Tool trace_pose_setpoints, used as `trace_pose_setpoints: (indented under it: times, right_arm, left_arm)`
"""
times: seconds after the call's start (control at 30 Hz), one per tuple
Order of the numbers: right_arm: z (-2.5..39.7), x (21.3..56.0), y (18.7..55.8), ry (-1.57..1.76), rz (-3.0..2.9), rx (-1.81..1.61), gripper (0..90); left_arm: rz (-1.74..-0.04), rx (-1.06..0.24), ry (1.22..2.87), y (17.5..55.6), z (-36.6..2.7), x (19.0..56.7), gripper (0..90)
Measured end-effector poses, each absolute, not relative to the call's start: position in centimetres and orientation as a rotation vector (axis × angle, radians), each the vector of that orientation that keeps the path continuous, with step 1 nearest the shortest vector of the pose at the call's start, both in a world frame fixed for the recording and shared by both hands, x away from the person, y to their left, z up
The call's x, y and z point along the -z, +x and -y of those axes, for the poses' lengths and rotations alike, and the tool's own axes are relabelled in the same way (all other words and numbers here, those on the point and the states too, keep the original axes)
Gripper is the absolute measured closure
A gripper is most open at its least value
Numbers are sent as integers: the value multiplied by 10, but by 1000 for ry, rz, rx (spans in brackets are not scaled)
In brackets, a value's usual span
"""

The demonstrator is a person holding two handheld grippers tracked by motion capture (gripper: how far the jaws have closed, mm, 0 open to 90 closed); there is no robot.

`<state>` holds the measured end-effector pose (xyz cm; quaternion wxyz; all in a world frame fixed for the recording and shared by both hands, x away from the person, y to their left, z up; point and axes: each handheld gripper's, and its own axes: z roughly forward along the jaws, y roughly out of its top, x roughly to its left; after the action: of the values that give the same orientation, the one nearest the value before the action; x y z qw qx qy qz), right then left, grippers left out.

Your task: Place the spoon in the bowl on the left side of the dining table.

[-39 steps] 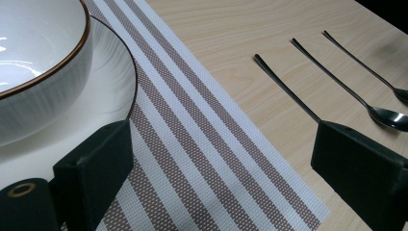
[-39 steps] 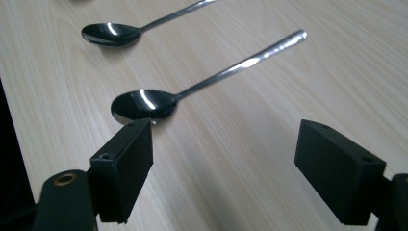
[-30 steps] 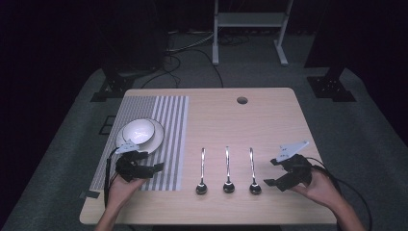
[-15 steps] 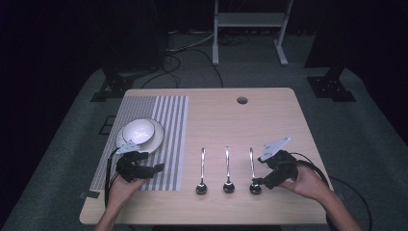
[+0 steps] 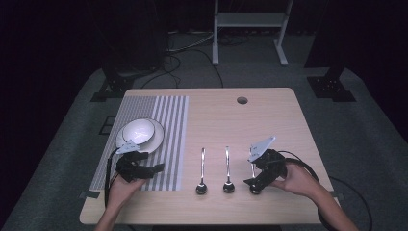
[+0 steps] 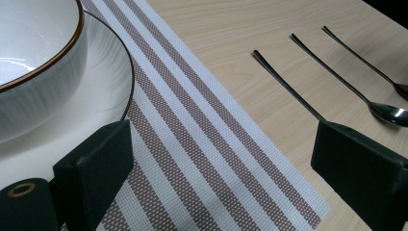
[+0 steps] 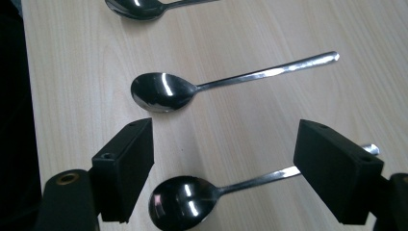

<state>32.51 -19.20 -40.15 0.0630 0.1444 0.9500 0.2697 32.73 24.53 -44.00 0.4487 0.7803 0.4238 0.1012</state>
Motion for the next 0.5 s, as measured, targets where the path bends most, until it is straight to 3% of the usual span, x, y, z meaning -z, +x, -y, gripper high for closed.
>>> trace_pose_setpoints:
  times: [0.5]
  right_arm:
    - [153,405,325,290,-2934,-699,224]
  left_arm:
    - [-1049,-244,1925,328,-246,440,66]
